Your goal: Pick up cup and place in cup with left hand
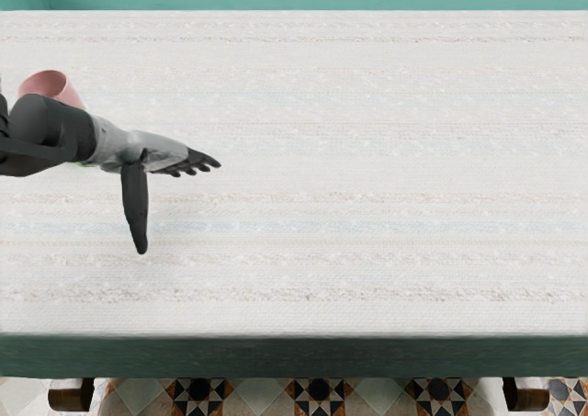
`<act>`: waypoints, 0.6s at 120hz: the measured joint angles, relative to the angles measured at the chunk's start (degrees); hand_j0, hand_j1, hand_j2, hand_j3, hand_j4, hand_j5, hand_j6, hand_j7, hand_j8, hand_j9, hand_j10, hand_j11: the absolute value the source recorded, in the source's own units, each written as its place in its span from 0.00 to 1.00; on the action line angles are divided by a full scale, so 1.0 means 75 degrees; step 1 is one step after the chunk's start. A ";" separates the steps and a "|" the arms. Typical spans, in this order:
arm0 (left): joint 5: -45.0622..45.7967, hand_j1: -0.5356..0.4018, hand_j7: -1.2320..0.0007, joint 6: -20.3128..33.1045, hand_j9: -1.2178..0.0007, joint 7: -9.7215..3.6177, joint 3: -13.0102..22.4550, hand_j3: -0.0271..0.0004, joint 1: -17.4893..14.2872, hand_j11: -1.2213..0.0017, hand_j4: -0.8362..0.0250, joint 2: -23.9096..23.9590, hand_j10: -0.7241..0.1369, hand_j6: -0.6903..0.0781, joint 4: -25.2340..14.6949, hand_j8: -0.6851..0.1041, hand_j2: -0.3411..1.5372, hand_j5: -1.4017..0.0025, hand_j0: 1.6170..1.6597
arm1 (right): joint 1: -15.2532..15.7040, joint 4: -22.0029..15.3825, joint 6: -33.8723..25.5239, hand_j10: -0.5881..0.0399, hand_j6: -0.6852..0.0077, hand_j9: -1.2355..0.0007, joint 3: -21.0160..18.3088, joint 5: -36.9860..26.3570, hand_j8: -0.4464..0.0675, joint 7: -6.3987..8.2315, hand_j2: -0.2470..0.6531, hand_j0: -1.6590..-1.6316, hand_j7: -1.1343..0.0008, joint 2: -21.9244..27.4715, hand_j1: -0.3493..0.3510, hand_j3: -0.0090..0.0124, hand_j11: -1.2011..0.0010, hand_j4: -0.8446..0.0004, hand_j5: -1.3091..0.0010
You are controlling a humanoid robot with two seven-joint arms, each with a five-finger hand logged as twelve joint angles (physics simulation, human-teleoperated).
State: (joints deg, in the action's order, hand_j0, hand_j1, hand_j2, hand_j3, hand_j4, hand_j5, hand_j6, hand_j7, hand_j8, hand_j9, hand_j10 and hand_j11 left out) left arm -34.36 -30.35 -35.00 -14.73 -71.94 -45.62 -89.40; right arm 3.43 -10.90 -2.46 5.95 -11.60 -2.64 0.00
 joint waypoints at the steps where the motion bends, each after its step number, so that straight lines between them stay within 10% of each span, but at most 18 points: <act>1: 0.0051 0.94 1.00 -0.0048 1.00 0.0000 -0.0021 0.99 0.0035 1.00 0.97 -0.0026 0.84 0.89 -0.0046 0.86 0.18 1.00 0.96 | 0.0000 0.0000 0.0000 0.90 0.95 0.97 0.0000 0.0000 0.82 0.0000 0.27 0.04 0.97 0.0000 0.04 0.42 0.97 0.97 0.98; 22: 0.1376 0.94 1.00 -0.0516 1.00 0.0000 -0.0557 0.99 0.0834 1.00 0.97 -0.1565 0.84 0.89 -0.0546 0.86 0.18 1.00 0.96 | -0.0005 0.0000 0.0000 0.90 0.95 0.97 0.0002 0.0000 0.82 -0.0005 0.27 0.04 0.97 0.0000 0.04 0.42 0.97 0.97 0.98; 72: 0.2202 0.94 1.00 -0.0623 1.00 0.0000 -0.2139 0.99 0.2493 1.00 0.97 -0.1839 0.84 0.89 0.0015 0.86 0.18 1.00 0.96 | -0.0014 0.0000 0.0000 0.90 0.95 0.97 0.0014 0.0000 0.82 -0.0055 0.27 0.04 0.97 0.0000 0.04 0.42 0.97 0.97 0.98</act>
State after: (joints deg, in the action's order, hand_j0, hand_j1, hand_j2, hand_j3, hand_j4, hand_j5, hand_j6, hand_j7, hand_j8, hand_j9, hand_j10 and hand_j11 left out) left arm -17.85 -35.02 -35.00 -30.76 -53.25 -59.41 -89.29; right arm 3.32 -10.90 -2.46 6.06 -11.60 -3.06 0.00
